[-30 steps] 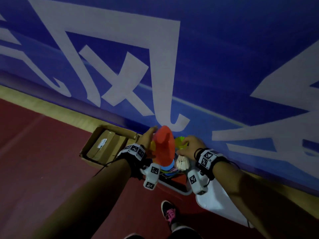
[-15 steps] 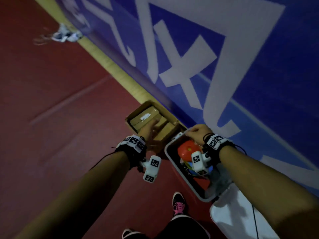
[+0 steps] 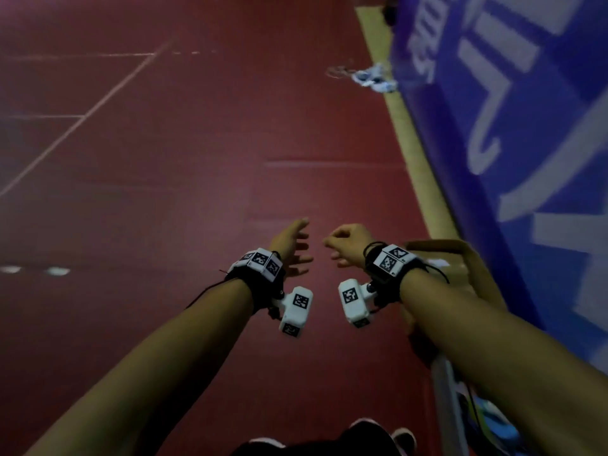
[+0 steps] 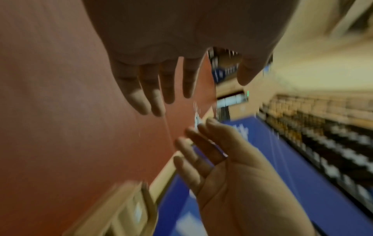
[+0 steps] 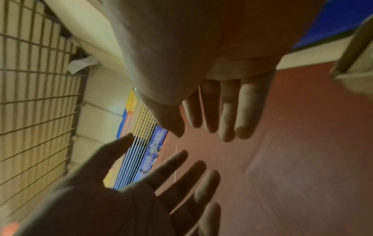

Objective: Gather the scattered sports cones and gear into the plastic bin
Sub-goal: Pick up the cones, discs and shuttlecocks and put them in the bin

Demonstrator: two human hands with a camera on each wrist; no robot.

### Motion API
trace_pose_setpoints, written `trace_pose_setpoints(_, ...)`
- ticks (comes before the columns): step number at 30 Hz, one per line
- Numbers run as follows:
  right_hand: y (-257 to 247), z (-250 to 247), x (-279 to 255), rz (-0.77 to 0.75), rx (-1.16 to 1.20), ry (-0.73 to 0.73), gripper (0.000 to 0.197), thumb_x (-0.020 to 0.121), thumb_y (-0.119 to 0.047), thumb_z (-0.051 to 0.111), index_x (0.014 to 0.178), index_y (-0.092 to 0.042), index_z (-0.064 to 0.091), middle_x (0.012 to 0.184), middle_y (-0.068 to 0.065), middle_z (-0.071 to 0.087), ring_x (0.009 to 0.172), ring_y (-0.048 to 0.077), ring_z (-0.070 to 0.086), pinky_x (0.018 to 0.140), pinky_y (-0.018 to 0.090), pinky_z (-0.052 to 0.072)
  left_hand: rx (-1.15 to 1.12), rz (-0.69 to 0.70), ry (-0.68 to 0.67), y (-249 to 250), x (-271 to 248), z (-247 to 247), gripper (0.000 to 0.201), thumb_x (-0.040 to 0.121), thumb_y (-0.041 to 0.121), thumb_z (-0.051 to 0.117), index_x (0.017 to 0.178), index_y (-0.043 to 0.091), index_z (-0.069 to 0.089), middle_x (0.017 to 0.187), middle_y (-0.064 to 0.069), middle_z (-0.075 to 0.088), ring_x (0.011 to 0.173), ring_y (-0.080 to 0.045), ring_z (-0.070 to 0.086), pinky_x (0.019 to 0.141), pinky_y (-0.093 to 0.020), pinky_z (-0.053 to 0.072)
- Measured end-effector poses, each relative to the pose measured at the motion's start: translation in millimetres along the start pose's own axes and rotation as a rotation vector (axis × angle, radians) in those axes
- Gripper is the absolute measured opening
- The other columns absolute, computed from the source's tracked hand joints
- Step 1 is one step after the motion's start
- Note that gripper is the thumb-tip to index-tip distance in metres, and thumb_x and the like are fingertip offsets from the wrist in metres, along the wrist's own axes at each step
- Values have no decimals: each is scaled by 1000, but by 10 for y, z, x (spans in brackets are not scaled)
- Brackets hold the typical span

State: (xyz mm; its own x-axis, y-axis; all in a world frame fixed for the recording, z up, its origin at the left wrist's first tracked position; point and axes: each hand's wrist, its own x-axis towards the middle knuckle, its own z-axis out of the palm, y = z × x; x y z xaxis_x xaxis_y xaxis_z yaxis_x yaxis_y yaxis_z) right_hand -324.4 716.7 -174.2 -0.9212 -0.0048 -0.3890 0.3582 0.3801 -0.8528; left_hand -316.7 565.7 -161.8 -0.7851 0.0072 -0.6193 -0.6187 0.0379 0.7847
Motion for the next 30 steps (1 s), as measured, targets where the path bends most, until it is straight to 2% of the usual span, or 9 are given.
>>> trace_pose_setpoints(2,-499,834,40,-92,-18,-58,12,87,-15,68,77,-13,63,73,9,64,67,20,63,52,28,51,-81,33,115,-39,-143,-906,51,87,57,55,117,16,60,118,-7,61,102,-28,63,90,-42,50)
trace_pose_setpoints(5,-1128,1837,21,-176,15,-150,8,88,-14,67,83,-10,63,69,6,62,65,19,63,51,27,51,-154,52,254,-92,-409,-1999,49,88,54,55,118,15,59,117,-7,61,101,-27,63,93,-43,50)
trace_pose_setpoints(7,-1487,2492,-29,-202,17,-254,6,89,-14,66,87,-9,62,71,6,61,63,19,62,51,27,49,-197,84,361,-120,-631,-2659,49,89,53,54,119,15,58,117,-7,61,100,-26,64,92,-41,50)
trace_pose_setpoints(10,-1957,3586,-180,-263,-48,-449,9,87,-15,67,81,-14,61,76,9,64,64,19,63,52,27,48,-314,147,546,-277,-946,-3669,47,89,51,56,117,14,60,113,-7,63,98,-27,65,90,-43,51)
trace_pose_setpoints(14,-2271,4847,-467,-317,-161,-655,12,88,-15,67,77,-14,62,73,8,63,62,19,62,54,29,49,-459,111,745,-770,-1282,-4743,47,87,52,57,114,14,61,108,-5,65,94,-25,67,81,-38,50)
trace_pose_setpoints(18,-2407,5980,-645,-353,-280,-832,10,87,-15,68,79,-11,64,75,11,64,65,21,63,57,31,52,-600,41,906,-1304,-1532,-5612,44,87,50,59,111,13,62,105,-6,66,89,-25,66,71,-33,47)
trace_pose_setpoints(21,-2557,6861,-744,-385,-350,-942,13,87,-14,67,75,-12,63,73,11,64,66,22,63,61,34,53,-688,3,1025,-1596,-1696,-6274,41,87,47,60,111,14,63,106,-6,66,90,-25,64,74,-34,47)
trace_pose_setpoints(25,-2997,8126,-910,-458,-405,-1120,12,88,-15,67,77,-12,64,73,10,64,65,21,63,57,30,52,-750,18,1203,-1734,-1946,-7335,39,88,43,60,116,17,60,112,-5,63,95,-24,64,73,-32,46)
trace_pose_setpoints(30,-3715,9563,-1225,-484,-455,-1322,8,89,-15,65,88,-7,67,82,14,65,70,23,63,62,34,52,-845,10,1421,-1760,-2414,-8596,16,91,37,59,97,23,59,114,-7,63,96,-26,63,75,-34,46)
